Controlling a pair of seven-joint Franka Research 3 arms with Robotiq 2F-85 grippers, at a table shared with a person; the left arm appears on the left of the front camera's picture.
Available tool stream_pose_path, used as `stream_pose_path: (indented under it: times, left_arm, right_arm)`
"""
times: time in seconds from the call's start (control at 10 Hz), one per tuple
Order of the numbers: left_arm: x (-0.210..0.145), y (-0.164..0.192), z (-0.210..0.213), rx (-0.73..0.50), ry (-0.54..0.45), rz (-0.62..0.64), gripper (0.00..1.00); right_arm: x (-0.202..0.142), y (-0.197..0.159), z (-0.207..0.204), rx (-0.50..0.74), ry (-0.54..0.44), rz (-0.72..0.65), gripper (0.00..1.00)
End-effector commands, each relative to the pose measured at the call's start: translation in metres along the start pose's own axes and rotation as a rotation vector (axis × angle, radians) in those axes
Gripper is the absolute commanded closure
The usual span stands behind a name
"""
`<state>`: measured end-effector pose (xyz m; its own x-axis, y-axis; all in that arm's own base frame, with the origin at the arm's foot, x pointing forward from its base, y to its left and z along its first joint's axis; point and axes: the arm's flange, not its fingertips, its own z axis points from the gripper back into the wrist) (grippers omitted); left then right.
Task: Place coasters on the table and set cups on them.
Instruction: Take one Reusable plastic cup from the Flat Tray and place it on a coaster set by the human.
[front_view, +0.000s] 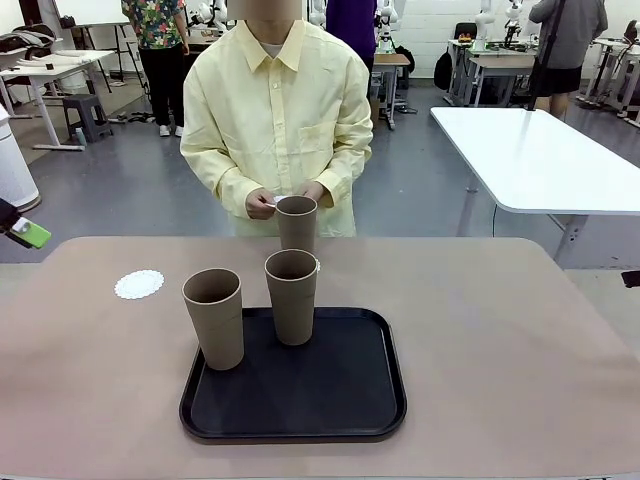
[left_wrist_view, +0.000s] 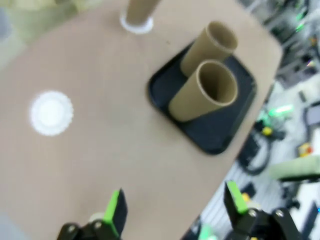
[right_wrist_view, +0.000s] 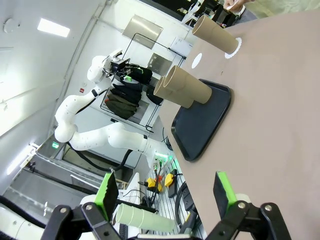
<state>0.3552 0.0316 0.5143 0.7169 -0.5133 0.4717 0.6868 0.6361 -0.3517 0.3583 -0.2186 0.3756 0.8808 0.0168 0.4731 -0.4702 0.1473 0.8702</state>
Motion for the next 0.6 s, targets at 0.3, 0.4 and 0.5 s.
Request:
stream_pose_path:
  times: [0.3,0.4,0.5]
  left_arm:
    - [0.022,-0.032,-0.025,0.214,0.115,-0.366,0.0]
    - [0.023,-0.039,-0.029,0.239,0.132,-0.411,0.0]
    - [0.023,-0.045,-0.034,0.257,0.144,-0.443,0.0]
  right_arm:
    - [-0.001,-0.001,0.0,0.001,-0.001,-0.002,0.0]
    - [-0.001,-0.001,0.0,0.001,-0.001,-0.002,0.0]
    - [-0.001,-0.001,0.0,0.001,-0.001,-0.002,0.0]
